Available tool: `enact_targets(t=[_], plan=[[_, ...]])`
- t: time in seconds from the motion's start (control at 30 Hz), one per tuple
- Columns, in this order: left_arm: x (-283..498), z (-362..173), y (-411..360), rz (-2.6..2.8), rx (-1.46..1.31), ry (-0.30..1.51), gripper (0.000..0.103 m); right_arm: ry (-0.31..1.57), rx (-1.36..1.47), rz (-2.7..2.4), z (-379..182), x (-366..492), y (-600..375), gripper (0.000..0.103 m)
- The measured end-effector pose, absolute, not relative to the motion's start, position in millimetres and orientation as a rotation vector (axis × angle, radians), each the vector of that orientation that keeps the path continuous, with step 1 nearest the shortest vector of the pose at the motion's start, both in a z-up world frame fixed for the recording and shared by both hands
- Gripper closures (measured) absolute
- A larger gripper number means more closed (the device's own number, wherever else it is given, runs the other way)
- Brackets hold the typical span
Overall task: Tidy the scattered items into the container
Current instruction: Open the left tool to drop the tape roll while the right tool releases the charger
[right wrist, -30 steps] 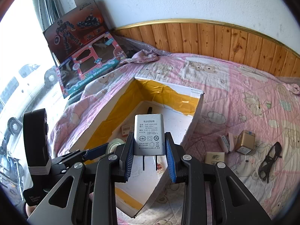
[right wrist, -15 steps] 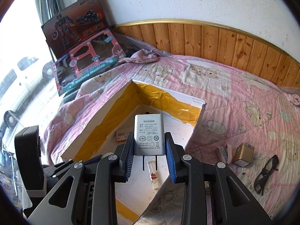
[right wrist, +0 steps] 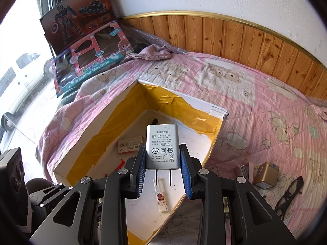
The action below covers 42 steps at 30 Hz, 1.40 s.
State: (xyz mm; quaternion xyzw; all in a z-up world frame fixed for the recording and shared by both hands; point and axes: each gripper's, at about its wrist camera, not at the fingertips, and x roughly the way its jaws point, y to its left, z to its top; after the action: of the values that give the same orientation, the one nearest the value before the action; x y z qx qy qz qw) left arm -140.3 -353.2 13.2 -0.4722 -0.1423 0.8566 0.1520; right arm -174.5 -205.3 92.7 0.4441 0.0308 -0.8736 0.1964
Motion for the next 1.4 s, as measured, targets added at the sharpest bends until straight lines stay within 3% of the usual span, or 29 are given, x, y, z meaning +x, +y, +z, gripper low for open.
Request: enact_targets(t=[0.77, 1.4], plan=[[-172.8, 21.1, -358.0, 2.423, -1.323, -0.483, 0.054, 0.179, 1.324, -2.418, 64.5, -212.2, -214.7, 0.071], [-158.9, -4.3, -325.7, 2.361, -1.437, -0.384, 0.054, 0.266, 1.398, -2.322, 42.2, -226.2, -226.2, 0.071]])
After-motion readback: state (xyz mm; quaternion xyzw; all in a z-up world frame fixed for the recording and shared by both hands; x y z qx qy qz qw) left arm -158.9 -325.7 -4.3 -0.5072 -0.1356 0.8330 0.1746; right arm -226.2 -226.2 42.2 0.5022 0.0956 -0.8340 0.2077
